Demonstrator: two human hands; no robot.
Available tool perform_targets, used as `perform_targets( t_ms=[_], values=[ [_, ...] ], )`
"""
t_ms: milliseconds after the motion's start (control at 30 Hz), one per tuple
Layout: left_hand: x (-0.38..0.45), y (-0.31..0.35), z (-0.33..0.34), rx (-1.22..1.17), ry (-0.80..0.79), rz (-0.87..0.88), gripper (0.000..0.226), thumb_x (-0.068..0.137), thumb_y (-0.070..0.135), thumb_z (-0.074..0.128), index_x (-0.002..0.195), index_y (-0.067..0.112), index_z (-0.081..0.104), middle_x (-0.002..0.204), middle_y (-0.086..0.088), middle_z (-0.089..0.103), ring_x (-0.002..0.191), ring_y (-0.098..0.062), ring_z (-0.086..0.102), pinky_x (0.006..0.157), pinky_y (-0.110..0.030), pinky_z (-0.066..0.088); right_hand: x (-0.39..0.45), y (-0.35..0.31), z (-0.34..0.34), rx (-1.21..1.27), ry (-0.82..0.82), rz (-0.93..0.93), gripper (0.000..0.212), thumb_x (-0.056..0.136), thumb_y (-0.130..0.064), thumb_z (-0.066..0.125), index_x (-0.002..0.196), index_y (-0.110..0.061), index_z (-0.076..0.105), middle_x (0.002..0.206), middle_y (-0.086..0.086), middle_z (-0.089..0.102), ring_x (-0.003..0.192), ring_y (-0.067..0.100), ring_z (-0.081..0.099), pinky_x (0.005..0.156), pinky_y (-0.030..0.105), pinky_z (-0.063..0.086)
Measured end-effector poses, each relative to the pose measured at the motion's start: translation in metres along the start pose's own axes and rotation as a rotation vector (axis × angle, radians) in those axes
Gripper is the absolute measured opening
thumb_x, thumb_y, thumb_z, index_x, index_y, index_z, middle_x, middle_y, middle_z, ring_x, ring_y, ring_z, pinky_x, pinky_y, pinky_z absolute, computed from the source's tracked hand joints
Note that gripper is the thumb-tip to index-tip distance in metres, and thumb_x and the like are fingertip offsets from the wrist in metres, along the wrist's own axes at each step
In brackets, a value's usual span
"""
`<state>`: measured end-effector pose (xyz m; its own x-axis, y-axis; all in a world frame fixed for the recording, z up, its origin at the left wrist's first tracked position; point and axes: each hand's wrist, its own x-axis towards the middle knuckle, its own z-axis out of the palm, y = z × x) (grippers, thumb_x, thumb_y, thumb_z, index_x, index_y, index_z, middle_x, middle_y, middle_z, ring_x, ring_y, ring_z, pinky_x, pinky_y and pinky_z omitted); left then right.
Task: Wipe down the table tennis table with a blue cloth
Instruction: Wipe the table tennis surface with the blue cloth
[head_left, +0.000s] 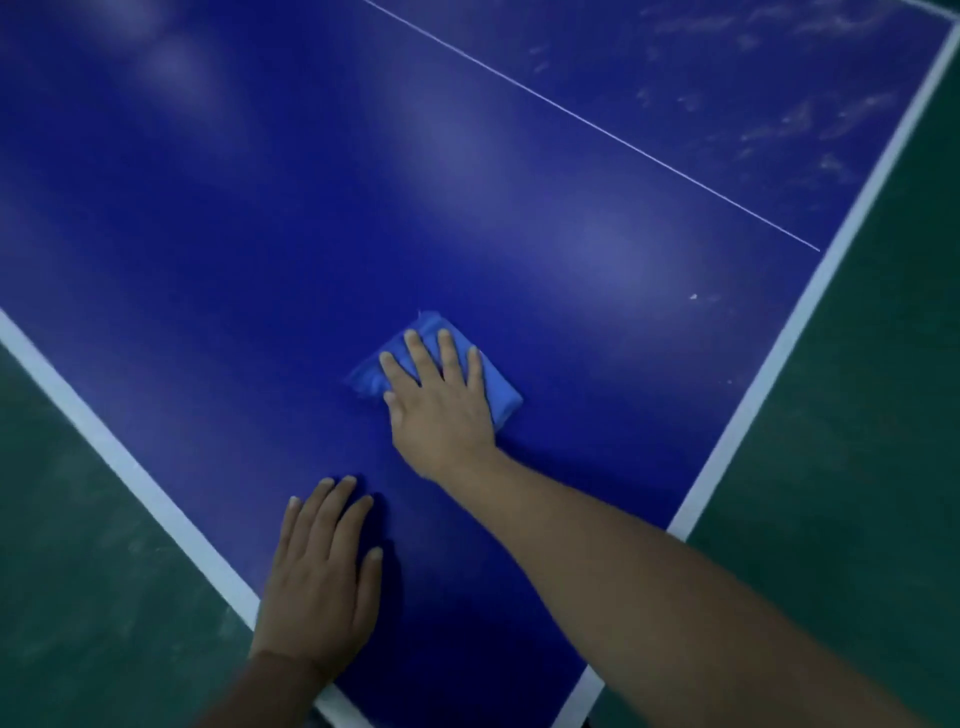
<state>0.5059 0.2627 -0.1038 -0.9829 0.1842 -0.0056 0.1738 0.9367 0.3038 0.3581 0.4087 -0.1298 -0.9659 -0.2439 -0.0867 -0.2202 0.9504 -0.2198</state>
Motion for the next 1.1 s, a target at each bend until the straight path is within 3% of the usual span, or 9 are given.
perform_targets(
  t_ms=[100, 367, 467, 600, 667, 800, 933, 1000, 1100],
  values=[
    [0.020, 0.059, 0.014, -0.044, 0.075, -0.092, 0.052, 0.093, 0.030, 0.038, 0.130, -0.001, 0.058, 0.144, -0.018, 0.050, 0.136, -0.038, 0.042, 0.118, -0.053, 0.019, 0.017, 0.056, -0.011, -0.025, 0.017, 0.034, 0.054, 0.102, -0.046, 0.026, 0.155, -0.033, 0.026, 0.166, -0.002, 0.016, 0.152, 0.031, 0.006, 0.119, 0.057, 0.002],
    [0.043, 0.118, 0.045, -0.032, -0.007, -0.201, 0.056, 0.095, 0.036, 0.034, 0.138, 0.004, 0.052, 0.152, -0.014, 0.040, 0.145, -0.034, 0.028, 0.122, -0.048, 0.008, -0.025, 0.307, -0.076, 0.009, 0.074, 0.656, 0.054, 0.104, -0.043, 0.027, 0.157, -0.032, 0.022, 0.167, -0.001, 0.010, 0.152, 0.032, 0.005, 0.120, 0.059, 0.005],
    [0.043, 0.116, 0.046, -0.032, 0.004, -0.203, 0.056, 0.095, 0.035, 0.034, 0.138, 0.004, 0.052, 0.152, -0.015, 0.040, 0.145, -0.035, 0.028, 0.122, -0.048, 0.007, -0.020, 0.265, -0.068, 0.011, 0.112, 0.666, 0.055, 0.104, -0.042, 0.027, 0.157, -0.031, 0.021, 0.167, 0.002, 0.009, 0.152, 0.034, 0.004, 0.120, 0.061, 0.004],
    [0.044, 0.117, 0.046, -0.027, -0.007, -0.207, 0.056, 0.095, 0.034, 0.032, 0.136, 0.003, 0.054, 0.150, -0.017, 0.042, 0.143, -0.036, 0.030, 0.123, -0.047, 0.006, -0.079, 0.152, -0.030, -0.100, 0.007, -0.033, 0.054, 0.099, -0.042, 0.030, 0.152, -0.031, 0.033, 0.163, 0.004, 0.024, 0.151, 0.036, 0.015, 0.119, 0.061, 0.011],
    [0.044, 0.115, 0.047, -0.028, -0.009, -0.199, 0.056, 0.096, 0.035, 0.032, 0.136, 0.003, 0.054, 0.151, -0.016, 0.041, 0.144, -0.036, 0.029, 0.123, -0.047, 0.006, -0.098, 0.165, -0.030, -0.086, -0.056, -0.163, 0.053, 0.099, -0.043, 0.028, 0.151, -0.033, 0.034, 0.162, 0.001, 0.026, 0.151, 0.034, 0.016, 0.120, 0.059, 0.011],
    [0.045, 0.115, 0.050, -0.031, -0.017, -0.202, 0.057, 0.096, 0.035, 0.031, 0.137, 0.003, 0.053, 0.151, -0.017, 0.039, 0.145, -0.036, 0.027, 0.123, -0.047, 0.006, -0.065, 0.290, -0.064, -0.189, 0.005, 0.190, 0.058, 0.098, -0.039, 0.024, 0.152, -0.026, 0.037, 0.162, 0.007, 0.026, 0.149, 0.038, 0.021, 0.116, 0.062, 0.018],
    [0.046, 0.116, 0.048, -0.030, -0.007, -0.192, 0.057, 0.095, 0.034, 0.032, 0.135, 0.001, 0.054, 0.150, -0.018, 0.040, 0.144, -0.036, 0.027, 0.123, -0.047, 0.005, -0.035, 0.348, -0.090, 0.004, 0.084, 0.616, 0.054, 0.105, -0.040, 0.026, 0.157, -0.029, 0.024, 0.166, 0.001, 0.011, 0.153, 0.032, 0.003, 0.120, 0.060, 0.001],
    [0.045, 0.117, 0.047, -0.027, -0.016, -0.200, 0.057, 0.095, 0.035, 0.031, 0.136, 0.002, 0.053, 0.151, -0.017, 0.039, 0.145, -0.035, 0.026, 0.123, -0.047, 0.005, -0.029, 0.324, -0.082, 0.006, 0.086, 0.645, 0.054, 0.105, -0.042, 0.025, 0.158, -0.030, 0.019, 0.167, 0.001, 0.007, 0.153, 0.032, -0.001, 0.120, 0.060, -0.001],
    [0.044, 0.118, 0.048, -0.026, -0.012, -0.208, 0.057, 0.096, 0.035, 0.030, 0.137, 0.002, 0.052, 0.152, -0.017, 0.039, 0.145, -0.035, 0.025, 0.122, -0.051, 0.009, -0.044, 0.259, -0.060, -0.085, 0.050, 0.365, 0.055, 0.103, -0.045, 0.021, 0.156, -0.031, 0.021, 0.166, 0.002, 0.011, 0.152, 0.034, 0.005, 0.119, 0.058, -0.001]
  ],
)
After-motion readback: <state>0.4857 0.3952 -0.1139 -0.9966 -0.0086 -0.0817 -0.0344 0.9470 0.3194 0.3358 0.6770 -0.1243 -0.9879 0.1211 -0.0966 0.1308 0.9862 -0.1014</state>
